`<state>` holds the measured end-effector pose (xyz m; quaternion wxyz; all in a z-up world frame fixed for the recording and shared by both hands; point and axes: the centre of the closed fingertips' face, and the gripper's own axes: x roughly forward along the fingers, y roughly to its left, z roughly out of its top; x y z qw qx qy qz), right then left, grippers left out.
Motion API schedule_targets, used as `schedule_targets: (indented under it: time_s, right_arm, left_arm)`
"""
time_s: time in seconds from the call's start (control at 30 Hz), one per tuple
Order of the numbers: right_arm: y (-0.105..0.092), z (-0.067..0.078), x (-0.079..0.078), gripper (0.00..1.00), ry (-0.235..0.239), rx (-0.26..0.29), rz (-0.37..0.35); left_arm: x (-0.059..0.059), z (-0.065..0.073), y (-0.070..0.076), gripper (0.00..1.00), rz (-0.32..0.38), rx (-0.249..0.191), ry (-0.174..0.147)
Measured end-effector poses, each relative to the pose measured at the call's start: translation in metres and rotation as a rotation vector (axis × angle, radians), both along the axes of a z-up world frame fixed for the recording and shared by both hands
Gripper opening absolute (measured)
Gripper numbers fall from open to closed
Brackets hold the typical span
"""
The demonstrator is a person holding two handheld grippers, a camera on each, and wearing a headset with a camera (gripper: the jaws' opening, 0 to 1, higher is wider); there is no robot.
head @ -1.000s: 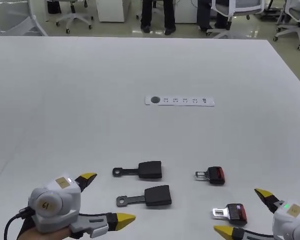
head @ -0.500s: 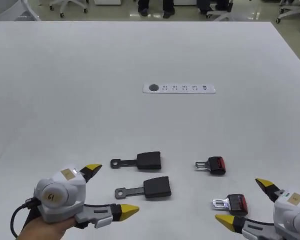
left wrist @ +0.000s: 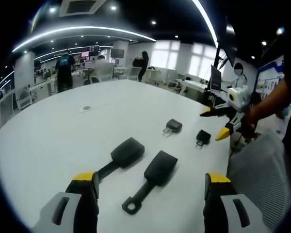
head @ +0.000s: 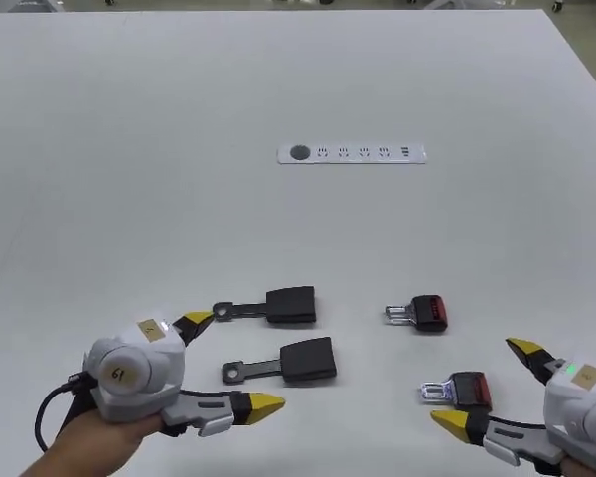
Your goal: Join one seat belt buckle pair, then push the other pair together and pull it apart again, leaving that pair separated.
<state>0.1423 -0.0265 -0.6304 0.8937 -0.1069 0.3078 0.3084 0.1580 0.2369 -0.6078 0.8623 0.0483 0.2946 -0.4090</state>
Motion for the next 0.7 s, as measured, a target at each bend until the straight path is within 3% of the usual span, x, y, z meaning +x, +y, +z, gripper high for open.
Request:
schedule_targets:
  time_s: [0.47, 0.7]
  right_arm:
    - [-0.006, -0.019, 0.004, 0.84, 0.043, -0.011, 0.045]
    - [-0.004, -0.025, 0.002, 0.79, 0.078, -0.035, 0.121]
  left_arm:
    - [0.009, -0.016, -0.023, 0.85, -0.108, 0.041, 0.02]
    - [0.007, -0.034, -0.033, 0.78, -0.179, 0.074, 0.041]
